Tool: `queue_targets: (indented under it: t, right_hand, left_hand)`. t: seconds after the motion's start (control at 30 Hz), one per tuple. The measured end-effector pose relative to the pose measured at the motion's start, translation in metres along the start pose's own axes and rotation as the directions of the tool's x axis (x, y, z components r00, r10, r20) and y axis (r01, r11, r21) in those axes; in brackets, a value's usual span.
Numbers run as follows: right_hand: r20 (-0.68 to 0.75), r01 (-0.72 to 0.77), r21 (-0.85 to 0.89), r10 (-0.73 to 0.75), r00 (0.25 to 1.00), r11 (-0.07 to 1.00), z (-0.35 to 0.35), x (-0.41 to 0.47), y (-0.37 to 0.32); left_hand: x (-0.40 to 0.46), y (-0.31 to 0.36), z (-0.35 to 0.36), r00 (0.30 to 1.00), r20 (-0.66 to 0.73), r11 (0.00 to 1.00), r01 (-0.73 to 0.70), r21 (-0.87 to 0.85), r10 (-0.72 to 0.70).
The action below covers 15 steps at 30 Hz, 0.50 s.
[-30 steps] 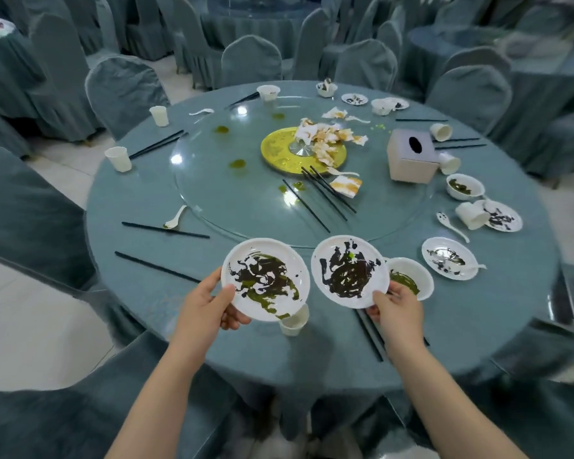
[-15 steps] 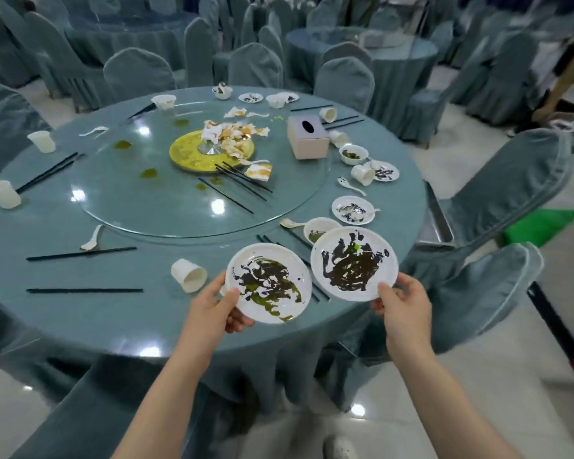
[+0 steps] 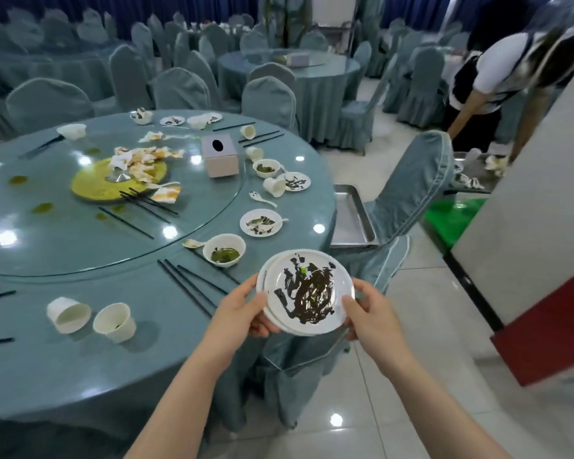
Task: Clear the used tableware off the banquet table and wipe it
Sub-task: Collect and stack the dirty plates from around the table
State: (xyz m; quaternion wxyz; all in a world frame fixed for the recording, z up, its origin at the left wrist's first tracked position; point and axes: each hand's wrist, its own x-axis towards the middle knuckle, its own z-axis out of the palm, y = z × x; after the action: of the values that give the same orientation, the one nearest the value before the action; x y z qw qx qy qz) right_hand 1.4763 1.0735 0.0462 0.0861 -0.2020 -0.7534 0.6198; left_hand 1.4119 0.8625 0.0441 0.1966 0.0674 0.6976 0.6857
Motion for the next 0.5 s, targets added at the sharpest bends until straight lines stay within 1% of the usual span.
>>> queue_targets:
  t: [0.2,0.33,0.5]
  right_hand:
    - [-0.040,0.018,-0.023,-0.019,0.999,1.000,-0.111,0.030,0.013]
    - [-0.033,0.030,-0.017,-0.031,0.999,0.999,-0.160,0.045,0.024]
    - [-0.082,0.027,0.016,-0.026,0.996,1.000,-0.203,0.078,0.028]
  left_hand:
    - [0.030,0.004,0.117,0.992,0.127,0.998,-0.022,-0.050,0.028]
    - [0.052,0.008,0.165,0.987,0.158,1.000,-0.012,-0.002,0.012]
    - [0.091,0.016,0.209,0.986,0.167,0.999,0.007,0.048,-0.015]
